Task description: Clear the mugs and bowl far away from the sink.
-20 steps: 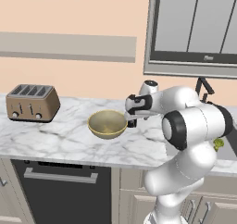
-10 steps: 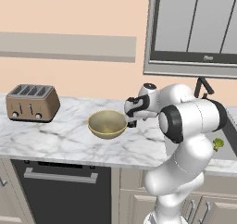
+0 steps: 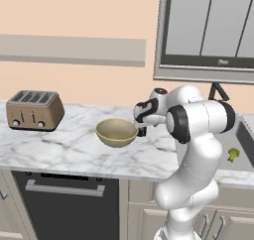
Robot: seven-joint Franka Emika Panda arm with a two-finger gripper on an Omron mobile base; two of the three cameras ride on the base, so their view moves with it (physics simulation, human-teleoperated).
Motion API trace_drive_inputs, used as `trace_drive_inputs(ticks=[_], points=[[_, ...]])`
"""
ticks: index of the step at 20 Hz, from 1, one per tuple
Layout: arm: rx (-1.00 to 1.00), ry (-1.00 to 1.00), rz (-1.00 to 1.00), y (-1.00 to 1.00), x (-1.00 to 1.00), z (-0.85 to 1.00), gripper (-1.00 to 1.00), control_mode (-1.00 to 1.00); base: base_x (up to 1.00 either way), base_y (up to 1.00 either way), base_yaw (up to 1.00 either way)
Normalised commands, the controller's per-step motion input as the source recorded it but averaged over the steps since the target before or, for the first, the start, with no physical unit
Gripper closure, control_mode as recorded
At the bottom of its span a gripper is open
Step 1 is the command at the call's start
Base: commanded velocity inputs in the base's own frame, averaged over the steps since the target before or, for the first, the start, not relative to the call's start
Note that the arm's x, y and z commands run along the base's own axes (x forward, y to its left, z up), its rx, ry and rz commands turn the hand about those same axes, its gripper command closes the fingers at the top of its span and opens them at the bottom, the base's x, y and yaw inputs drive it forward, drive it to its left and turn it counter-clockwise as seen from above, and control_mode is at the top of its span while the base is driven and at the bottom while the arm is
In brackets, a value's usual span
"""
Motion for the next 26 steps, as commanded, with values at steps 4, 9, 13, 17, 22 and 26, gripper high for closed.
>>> trace_drive_inputs(ticks=[4,9,13,17,22,26], points=[[0.0,0.0,0.0,0.03,0.05,-0.07,-1.0,-1.0,0.0,0.0,0.0],[0.0,-0.01,0.0,0.22,0.0,-0.01,-1.0,-1.0,0.0,0.0,0.0],[0.0,-0.04,-0.04,0.2,0.0,-0.15,-1.0,-1.0,0.0,0.0,0.0],[0.0,-0.06,-0.12,-0.09,-0.09,-0.45,-1.0,-1.0,0.0,0.0,0.0],[0.0,-0.08,-0.14,-0.44,-0.42,-0.57,-1.0,-1.0,0.0,0.0,0.0],[0.0,-0.08,-0.13,-0.05,-0.13,-0.51,-1.0,-1.0,0.0,0.0,0.0]])
